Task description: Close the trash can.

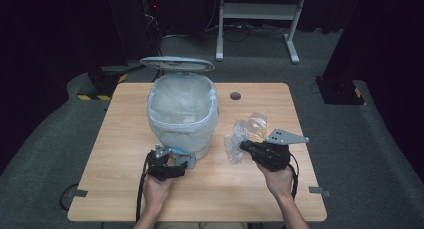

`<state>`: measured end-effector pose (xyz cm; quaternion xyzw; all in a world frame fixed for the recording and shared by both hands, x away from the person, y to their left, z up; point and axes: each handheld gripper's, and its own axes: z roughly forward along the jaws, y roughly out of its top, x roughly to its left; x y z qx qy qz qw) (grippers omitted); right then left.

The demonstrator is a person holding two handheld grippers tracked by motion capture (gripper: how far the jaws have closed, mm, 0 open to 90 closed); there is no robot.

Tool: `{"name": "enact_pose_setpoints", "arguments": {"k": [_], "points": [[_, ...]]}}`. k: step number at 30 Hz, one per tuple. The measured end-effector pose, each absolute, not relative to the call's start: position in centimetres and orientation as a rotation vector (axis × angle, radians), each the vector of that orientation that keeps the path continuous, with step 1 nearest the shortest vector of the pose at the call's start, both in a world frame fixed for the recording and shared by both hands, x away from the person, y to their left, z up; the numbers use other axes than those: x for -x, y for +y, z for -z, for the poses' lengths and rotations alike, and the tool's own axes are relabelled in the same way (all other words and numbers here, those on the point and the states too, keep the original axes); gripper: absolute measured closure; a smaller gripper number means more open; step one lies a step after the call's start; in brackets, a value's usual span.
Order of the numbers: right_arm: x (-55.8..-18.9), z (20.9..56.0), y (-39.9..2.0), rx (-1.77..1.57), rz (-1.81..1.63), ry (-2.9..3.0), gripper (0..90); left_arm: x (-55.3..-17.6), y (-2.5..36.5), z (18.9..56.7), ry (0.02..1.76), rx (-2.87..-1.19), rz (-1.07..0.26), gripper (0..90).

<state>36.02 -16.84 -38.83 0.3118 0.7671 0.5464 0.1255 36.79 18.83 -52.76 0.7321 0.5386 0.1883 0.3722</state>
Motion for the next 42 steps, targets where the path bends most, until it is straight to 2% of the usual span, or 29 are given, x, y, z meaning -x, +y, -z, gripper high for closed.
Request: {"name": "enact_pose_setpoints", "arguments": {"k": [18, 42], "points": [[-36.7, 37.0, -16.4, -0.881, -1.636, 2.227, 85.3, -36.8, 18.9, 52.8, 1.379, -1.874, -0.478, 5.8], [-37.9, 32.7, -14.9, -0.795, -1.692, 2.195, 85.4, -36.8, 18.9, 52.8, 1.379, -1.873, -0.479, 5.8]]}}
